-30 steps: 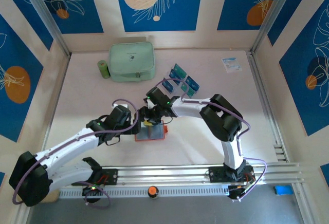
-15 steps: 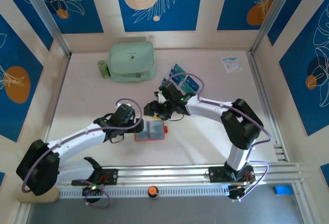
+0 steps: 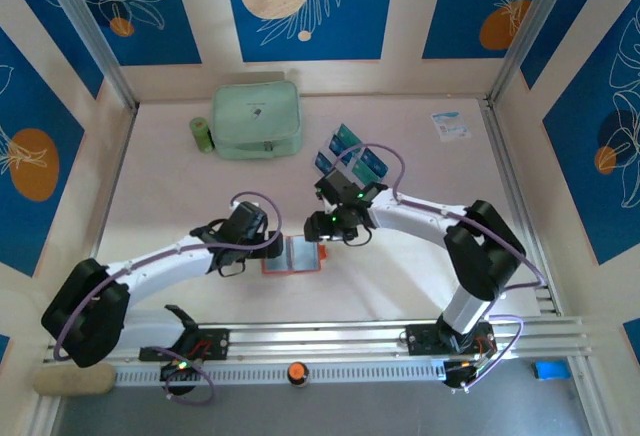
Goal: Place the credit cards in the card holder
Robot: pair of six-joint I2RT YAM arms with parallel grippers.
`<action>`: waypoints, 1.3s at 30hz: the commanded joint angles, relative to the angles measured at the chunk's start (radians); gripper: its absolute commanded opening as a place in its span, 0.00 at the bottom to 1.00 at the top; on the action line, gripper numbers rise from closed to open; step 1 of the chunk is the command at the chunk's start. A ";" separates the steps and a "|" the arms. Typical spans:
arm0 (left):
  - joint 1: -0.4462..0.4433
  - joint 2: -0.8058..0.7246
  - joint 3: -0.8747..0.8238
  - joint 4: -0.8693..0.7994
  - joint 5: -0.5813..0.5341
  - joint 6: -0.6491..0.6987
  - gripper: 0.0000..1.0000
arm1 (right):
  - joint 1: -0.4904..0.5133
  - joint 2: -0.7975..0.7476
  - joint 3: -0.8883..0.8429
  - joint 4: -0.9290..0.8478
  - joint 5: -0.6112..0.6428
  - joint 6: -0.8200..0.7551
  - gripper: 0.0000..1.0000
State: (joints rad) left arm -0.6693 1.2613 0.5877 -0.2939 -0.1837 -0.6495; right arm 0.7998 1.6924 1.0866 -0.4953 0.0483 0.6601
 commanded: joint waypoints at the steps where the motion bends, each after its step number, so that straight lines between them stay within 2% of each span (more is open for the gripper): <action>1: 0.009 0.015 0.037 0.007 0.019 -0.006 0.97 | 0.025 0.057 0.025 -0.061 0.038 -0.031 0.56; 4: 0.009 0.021 0.045 0.003 0.020 -0.006 0.98 | 0.029 0.082 0.020 -0.062 0.049 -0.021 0.51; 7: 0.010 0.024 0.049 0.005 0.021 -0.003 0.98 | 0.026 0.085 0.006 -0.063 0.073 -0.012 0.41; 10: 0.010 0.031 0.052 0.008 0.025 -0.005 0.98 | 0.011 0.074 -0.012 -0.059 0.090 -0.005 0.27; 12: 0.009 0.035 0.052 0.011 0.028 -0.006 0.98 | -0.003 0.062 -0.026 -0.057 0.100 -0.002 0.14; 14: 0.009 0.038 0.052 0.013 0.029 -0.005 0.98 | -0.018 0.048 -0.043 -0.055 0.106 -0.001 0.06; 17: 0.007 0.041 0.052 0.017 0.030 -0.006 0.98 | -0.041 0.017 -0.076 -0.051 0.108 0.001 0.02; 22: 0.008 0.055 0.049 0.028 0.036 -0.006 0.98 | -0.081 -0.030 -0.121 -0.036 0.088 -0.008 0.05; 23: 0.008 0.058 0.050 0.031 0.038 -0.006 0.98 | -0.087 -0.038 -0.125 -0.030 0.071 -0.016 0.10; 26: 0.008 0.067 0.053 0.033 0.045 -0.005 0.98 | -0.102 -0.071 -0.111 -0.051 0.052 -0.041 0.36; 29: 0.007 0.070 0.055 0.032 0.044 -0.003 0.99 | -0.139 -0.131 -0.068 -0.090 0.040 -0.079 0.46; 34: 0.007 0.070 0.057 0.029 0.042 0.000 1.00 | -0.242 -0.171 0.069 -0.153 0.045 -0.168 0.48; 39: 0.007 0.088 0.070 0.009 0.033 0.002 1.00 | -0.301 -0.029 0.322 -0.259 0.049 -0.281 0.48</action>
State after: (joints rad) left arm -0.6693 1.3334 0.6270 -0.2695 -0.1570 -0.6491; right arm 0.5114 1.5803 1.2980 -0.6594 0.1059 0.4786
